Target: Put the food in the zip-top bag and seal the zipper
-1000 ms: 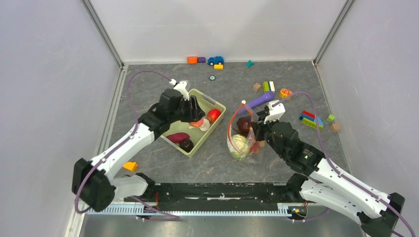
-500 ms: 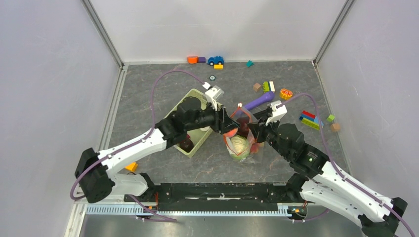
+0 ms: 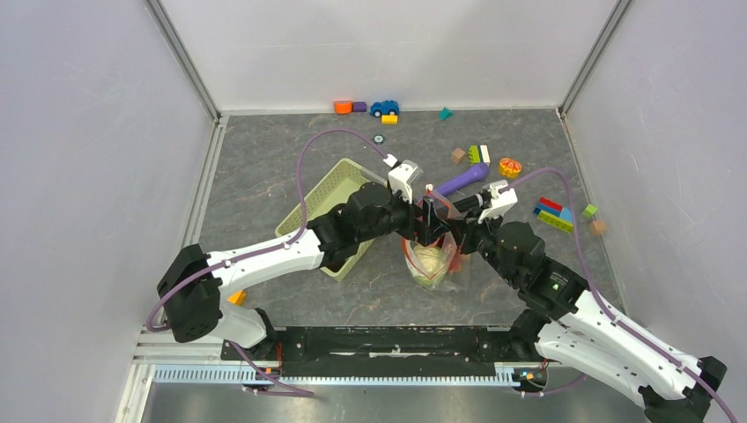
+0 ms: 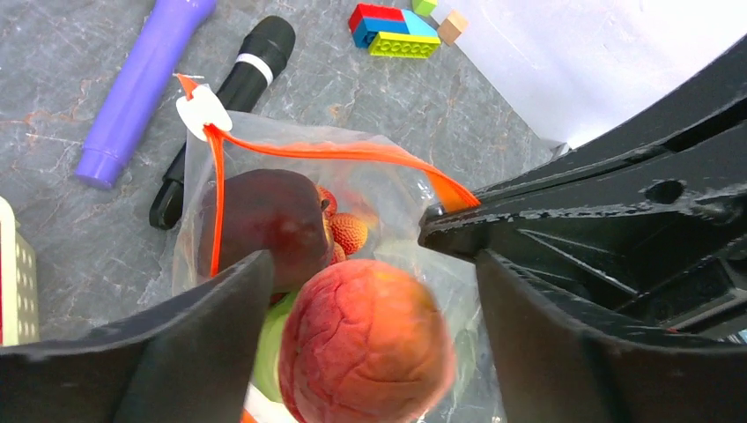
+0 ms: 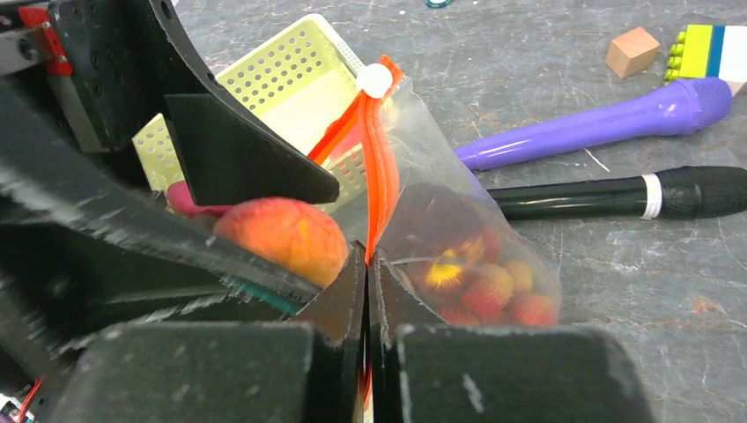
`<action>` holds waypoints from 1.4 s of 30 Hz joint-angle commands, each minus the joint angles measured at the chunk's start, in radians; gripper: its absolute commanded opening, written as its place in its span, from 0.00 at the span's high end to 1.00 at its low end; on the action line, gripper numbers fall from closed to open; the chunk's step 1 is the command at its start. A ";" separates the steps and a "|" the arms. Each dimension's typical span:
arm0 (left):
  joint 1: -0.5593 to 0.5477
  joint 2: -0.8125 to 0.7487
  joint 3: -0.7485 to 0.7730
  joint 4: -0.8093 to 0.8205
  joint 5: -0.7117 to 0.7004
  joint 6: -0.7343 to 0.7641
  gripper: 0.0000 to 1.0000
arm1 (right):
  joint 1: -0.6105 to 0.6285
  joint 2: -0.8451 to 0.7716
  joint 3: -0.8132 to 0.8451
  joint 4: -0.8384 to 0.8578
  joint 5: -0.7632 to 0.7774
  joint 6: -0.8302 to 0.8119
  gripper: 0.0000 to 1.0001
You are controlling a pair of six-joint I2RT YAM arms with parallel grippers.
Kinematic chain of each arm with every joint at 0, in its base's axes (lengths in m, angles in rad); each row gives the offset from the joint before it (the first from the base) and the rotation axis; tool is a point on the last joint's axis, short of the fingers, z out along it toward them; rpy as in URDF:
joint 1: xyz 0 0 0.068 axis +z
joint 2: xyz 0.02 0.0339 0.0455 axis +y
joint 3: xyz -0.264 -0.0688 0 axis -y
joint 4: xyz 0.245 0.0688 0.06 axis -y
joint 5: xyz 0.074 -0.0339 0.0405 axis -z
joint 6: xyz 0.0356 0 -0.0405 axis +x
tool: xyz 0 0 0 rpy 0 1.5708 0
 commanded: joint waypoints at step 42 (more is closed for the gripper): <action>-0.008 -0.014 0.042 -0.426 -0.303 -0.001 0.55 | 0.004 -0.036 -0.007 0.014 0.044 -0.011 1.00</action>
